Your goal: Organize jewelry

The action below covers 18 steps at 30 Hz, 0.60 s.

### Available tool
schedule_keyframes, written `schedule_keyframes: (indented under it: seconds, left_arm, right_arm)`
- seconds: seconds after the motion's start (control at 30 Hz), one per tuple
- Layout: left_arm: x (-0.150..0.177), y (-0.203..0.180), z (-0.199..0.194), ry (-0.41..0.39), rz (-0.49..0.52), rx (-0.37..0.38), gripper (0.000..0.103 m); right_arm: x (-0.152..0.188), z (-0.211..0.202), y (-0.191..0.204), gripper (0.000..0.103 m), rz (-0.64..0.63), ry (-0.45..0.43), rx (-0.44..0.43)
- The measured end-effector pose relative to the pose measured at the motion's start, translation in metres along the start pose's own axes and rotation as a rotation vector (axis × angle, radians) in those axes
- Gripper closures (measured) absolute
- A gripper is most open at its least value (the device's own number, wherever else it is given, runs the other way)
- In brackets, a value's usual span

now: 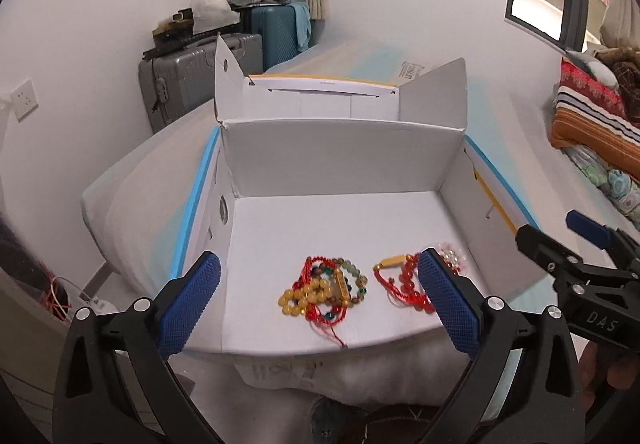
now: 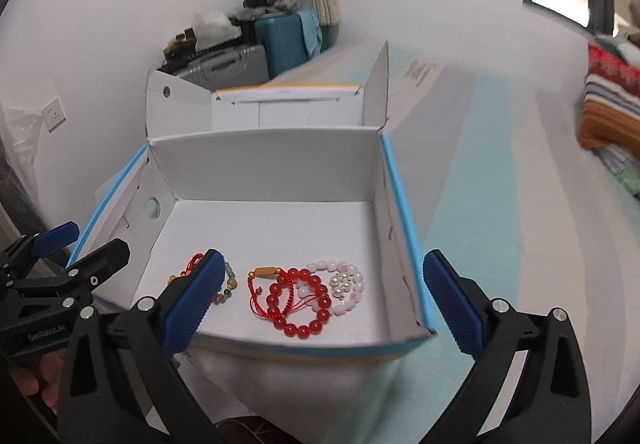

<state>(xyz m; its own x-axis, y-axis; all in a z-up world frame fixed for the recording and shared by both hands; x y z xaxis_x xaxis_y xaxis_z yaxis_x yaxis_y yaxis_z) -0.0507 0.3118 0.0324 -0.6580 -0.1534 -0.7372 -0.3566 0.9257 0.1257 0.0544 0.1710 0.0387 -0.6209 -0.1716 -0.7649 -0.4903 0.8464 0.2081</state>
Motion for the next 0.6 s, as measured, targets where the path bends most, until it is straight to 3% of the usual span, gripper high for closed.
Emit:
schedule_keyframes:
  seconds: [0.27, 0.6]
  left_arm:
    - [0.021, -0.005, -0.027, -0.052, 0.002, -0.034, 0.006]
    - [0.037, -0.010, -0.029, -0.033, 0.008, -0.051, 0.006]
  right_arm:
    - [0.026, -0.032, 0.002, 0.008, -0.006, -0.039, 0.009]
    - [0.044, -0.030, -0.002, 0.008, 0.022, -0.020, 0.026]
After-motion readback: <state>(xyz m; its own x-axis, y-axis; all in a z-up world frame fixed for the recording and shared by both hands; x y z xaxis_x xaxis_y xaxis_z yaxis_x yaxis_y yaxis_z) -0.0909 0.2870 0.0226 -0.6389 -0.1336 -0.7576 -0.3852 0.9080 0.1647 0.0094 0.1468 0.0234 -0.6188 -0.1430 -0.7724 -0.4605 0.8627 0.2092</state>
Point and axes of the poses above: each gripper's, at about its wrist camera, not at the fingertips, and z roughly the way its jaws point, y to its left, x to its underside, the point moved 7 cm from there along z, roughly the way its jaws point, and after that the axes turned 12 degrees about z, right-handed, at the moved point
